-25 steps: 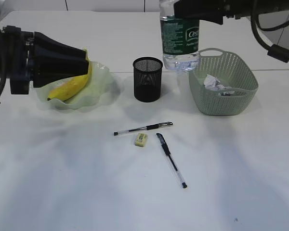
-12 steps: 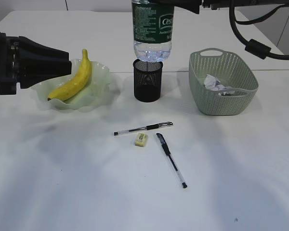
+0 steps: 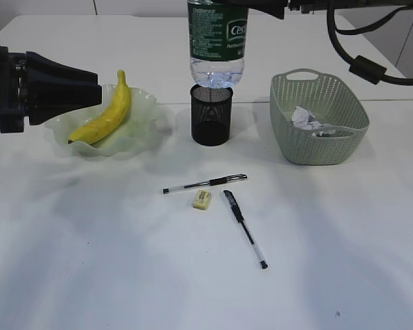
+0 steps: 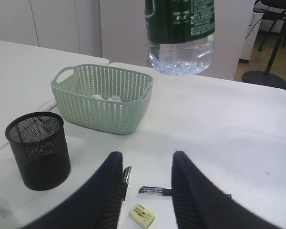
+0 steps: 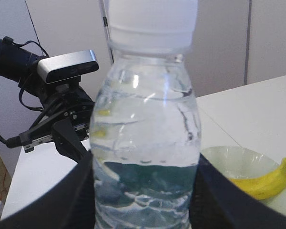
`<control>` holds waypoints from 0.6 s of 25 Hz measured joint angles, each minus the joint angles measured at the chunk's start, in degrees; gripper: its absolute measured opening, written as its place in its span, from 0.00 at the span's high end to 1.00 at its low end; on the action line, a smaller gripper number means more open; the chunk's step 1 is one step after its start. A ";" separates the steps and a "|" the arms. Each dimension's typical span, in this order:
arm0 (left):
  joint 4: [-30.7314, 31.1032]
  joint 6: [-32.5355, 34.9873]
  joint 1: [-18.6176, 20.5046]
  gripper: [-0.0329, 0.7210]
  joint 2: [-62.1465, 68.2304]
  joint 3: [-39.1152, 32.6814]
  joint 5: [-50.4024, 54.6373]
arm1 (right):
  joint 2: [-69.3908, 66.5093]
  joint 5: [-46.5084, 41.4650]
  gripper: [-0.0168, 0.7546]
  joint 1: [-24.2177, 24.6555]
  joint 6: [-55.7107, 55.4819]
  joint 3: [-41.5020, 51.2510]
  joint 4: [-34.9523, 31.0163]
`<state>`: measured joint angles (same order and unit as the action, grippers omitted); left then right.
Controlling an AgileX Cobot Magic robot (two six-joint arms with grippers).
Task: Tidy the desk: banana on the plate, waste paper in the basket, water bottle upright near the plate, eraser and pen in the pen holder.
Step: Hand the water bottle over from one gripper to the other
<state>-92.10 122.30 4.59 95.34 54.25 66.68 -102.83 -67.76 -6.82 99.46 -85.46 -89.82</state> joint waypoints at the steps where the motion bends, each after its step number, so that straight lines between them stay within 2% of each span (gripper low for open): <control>1: -0.07 -0.29 0.00 0.64 0.00 0.00 0.00 | 0.00 0.00 0.50 0.00 0.00 0.00 0.00; 8: -2.66 -3.75 0.00 0.60 0.00 0.00 -1.03 | 0.00 0.12 0.50 -1.43 0.04 0.00 0.00; 11: -4.78 -3.98 -0.61 0.46 0.00 0.00 -2.17 | 0.00 0.12 0.50 -1.56 0.04 0.00 0.00; 14: -7.66 -4.10 -1.82 0.24 0.00 0.00 -3.14 | 0.00 0.12 0.50 -1.66 0.04 0.00 0.00; 15: -8.31 -4.10 -2.38 0.20 0.00 0.00 -3.43 | 0.00 0.12 0.50 -1.66 0.13 0.00 0.00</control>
<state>-100.40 118.21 2.20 95.34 54.25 63.25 -102.83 -67.64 -8.47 99.58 -85.46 -89.82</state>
